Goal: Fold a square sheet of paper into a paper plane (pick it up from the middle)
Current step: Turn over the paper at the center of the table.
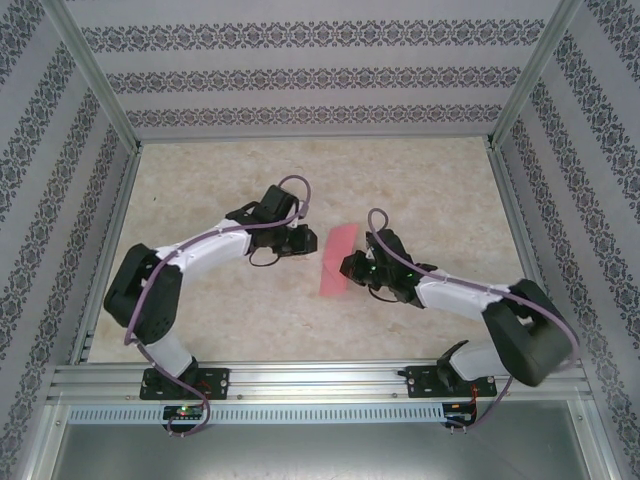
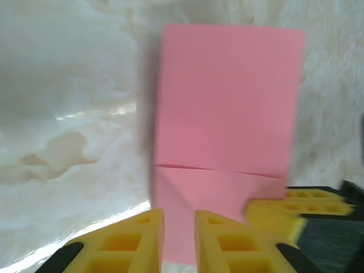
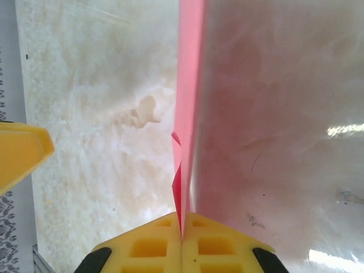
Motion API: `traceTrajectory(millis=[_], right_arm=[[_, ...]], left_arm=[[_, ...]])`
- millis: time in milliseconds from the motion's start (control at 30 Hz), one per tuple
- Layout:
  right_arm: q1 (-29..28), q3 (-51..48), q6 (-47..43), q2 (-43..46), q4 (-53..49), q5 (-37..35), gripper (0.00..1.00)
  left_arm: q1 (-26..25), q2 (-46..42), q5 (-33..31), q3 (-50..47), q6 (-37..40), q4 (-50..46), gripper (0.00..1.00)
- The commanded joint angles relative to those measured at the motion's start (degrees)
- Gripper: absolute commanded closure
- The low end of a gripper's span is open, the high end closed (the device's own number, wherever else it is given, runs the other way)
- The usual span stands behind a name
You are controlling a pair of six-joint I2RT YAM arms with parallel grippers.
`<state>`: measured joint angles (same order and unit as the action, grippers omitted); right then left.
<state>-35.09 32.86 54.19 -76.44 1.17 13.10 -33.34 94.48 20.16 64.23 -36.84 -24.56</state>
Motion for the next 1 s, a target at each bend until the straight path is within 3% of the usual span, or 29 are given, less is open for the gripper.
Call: traceTrajectory(millis=[0,233,400,600,767,967], right_arm=[[-0.35,7.81,-7.94,6.83,-22.71,-9.41,0.94],[-6.45,26.25,-11.42,10.55,-59.09,-33.06,0.93],[-14.31,41.56,-4.04,-1.54,-82.98,-47.95,0.95],[-19.12,52.16,-1.23,-21.33,-89.57,-47.68,0.93],[-20.59,58.1,-4.41,-34.06,-82.67,-40.12,0.91],[-21.57,65.05,-5.98,-44.14,-76.76,-32.0,0.86]], left_arm=[[1.28,-5.85,-7.38,-3.12,-1.17,-2.43,0.76],[4.01,-17.12,-19.09,-8.43,-4.16,-3.57,0.69],[6.45,-21.49,-24.57,-10.67,-7.1,-5.71,0.68],[8.44,-26.14,-31.85,-12.49,-10.1,-9.72,0.69],[9.76,-31.64,-39.03,-14.65,-12.54,-13.03,0.68],[10.72,-35.73,-41.85,-16.15,-11.47,-14.32,0.66]])
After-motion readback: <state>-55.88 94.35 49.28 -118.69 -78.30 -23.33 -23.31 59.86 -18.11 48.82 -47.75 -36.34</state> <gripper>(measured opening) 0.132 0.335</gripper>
